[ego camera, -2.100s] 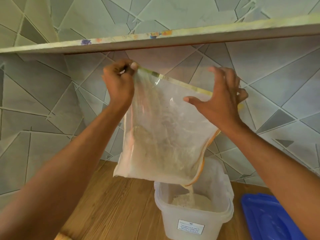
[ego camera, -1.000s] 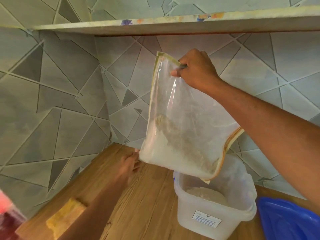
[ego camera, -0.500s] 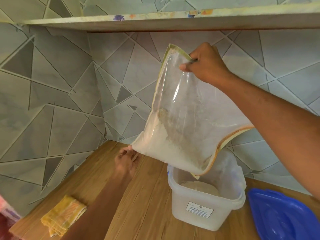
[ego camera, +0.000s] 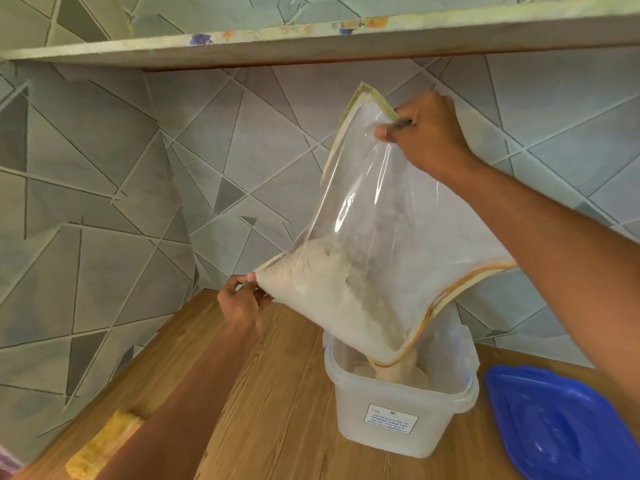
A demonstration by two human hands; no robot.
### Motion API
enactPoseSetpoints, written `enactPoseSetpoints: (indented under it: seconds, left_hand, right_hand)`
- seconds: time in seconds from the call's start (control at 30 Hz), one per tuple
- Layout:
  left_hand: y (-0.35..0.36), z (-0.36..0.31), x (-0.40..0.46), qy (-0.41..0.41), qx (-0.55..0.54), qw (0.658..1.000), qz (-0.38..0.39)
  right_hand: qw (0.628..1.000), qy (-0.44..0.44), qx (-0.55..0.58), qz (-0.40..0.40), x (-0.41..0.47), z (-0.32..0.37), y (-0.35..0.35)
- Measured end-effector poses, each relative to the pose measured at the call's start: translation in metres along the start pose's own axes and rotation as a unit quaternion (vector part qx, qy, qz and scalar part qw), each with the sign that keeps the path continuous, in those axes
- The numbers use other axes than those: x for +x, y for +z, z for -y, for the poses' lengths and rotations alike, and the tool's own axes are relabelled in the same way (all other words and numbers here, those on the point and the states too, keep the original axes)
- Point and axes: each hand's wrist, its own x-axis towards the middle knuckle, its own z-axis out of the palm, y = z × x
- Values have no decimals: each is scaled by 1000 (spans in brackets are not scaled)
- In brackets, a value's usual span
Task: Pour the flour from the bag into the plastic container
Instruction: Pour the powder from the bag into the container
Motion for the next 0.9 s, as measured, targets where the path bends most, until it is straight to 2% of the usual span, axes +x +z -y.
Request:
enactPoseSetpoints:
  seconds: [0.07, 0.17, 0.3, 0.4, 0.5, 0.63, 0.73, 0.83, 0.9]
  left_hand:
    - [3, -1, 3, 4, 3, 1000, 2]
    - [3, 2, 8, 7, 37, 999, -28]
    - [12, -1, 11, 12, 46, 999, -13]
    - [15, 0, 14, 10, 70, 997, -40]
    - [21, -4, 13, 12, 54, 998, -35]
    - [23, -6, 16, 1, 71, 995, -67]
    - [26, -10, 15, 0, 71, 996, -62]
    - [23, -11, 18, -9, 74, 993, -90]
    - [21, -11, 19, -20, 62, 995, -80]
  right_hand:
    - [999, 5, 8, -30, 2, -1, -2]
    - [999, -29, -13, 29, -2, 3, -5]
    - [999, -9, 15, -36, 0, -6, -8]
    - [999, -34, -7, -4, -4, -8, -10]
    - [998, -9, 0, -64, -4, -12, -11]
    - [999, -20, -10, -34, -6, -9, -14]
    - [995, -2, 2, -97, -4, -14, -9]
    - [997, -44, -34, -45, -11, -8, -8]
    - [995, -62, -53, -61, -14, -8, -10]
